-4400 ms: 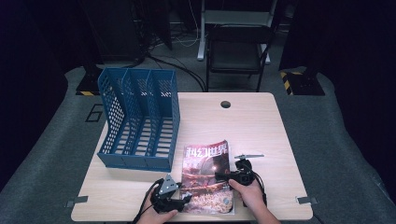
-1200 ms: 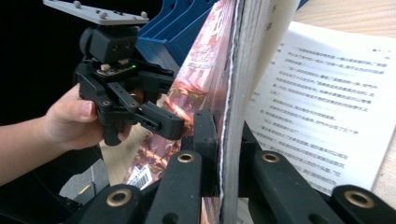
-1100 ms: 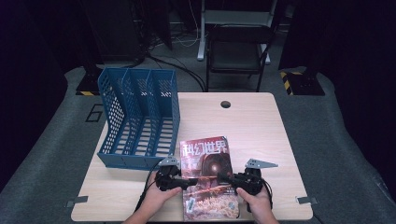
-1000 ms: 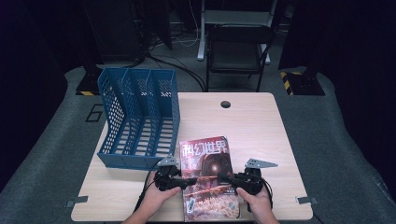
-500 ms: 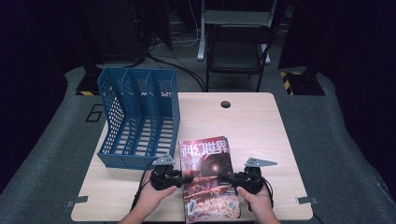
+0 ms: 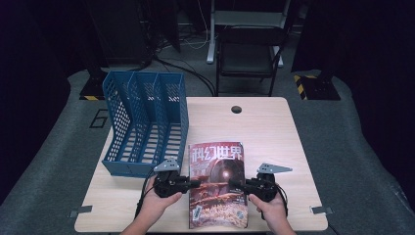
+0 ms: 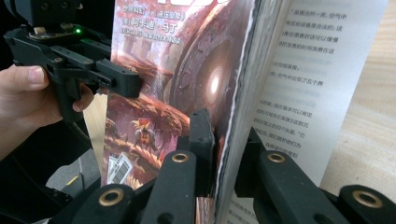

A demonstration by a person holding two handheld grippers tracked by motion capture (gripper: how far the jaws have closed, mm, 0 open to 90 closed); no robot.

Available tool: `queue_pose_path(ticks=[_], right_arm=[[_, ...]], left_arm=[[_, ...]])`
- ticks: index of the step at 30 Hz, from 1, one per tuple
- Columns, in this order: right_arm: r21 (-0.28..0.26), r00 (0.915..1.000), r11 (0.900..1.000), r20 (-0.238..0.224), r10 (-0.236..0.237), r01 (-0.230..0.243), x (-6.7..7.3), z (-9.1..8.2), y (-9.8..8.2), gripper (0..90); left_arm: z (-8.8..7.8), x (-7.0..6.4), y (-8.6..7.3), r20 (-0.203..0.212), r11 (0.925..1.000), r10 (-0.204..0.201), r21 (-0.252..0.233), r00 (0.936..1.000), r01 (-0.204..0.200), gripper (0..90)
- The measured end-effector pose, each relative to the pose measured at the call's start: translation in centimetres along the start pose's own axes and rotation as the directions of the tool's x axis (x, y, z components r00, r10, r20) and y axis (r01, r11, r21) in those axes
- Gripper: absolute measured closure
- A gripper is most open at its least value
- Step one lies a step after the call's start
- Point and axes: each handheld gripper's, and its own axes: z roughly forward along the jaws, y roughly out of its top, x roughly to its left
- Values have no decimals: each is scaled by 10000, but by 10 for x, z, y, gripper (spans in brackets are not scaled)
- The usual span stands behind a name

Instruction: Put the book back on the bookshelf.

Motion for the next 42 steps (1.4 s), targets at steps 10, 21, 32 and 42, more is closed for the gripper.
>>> queue_pose_path(ticks=[10, 21, 32, 42], right_arm=[[-411, 9957, 9958, 470, -799, 819, 9, -8, 9, 843], [-577, 9682, 9752, 1453, -2035, 2136, 27, -12, 17, 856], [-852, 9445, 9525, 1813, -2738, 2925, 35, -15, 22, 857], [-726, 9470, 9561, 1778, -2675, 2838, 31, -12, 18, 856]], left_arm=[[-9, -7, 8, -264, 9978, 521, -393, 9983, -531, 813], [-20, -13, 16, -703, 9911, 1153, -583, 9908, -1195, 835], [-25, -19, 20, -1031, 9806, 1711, -790, 9798, -1795, 838], [-21, -15, 14, -1110, 9810, 1710, -732, 9790, -1796, 838]])
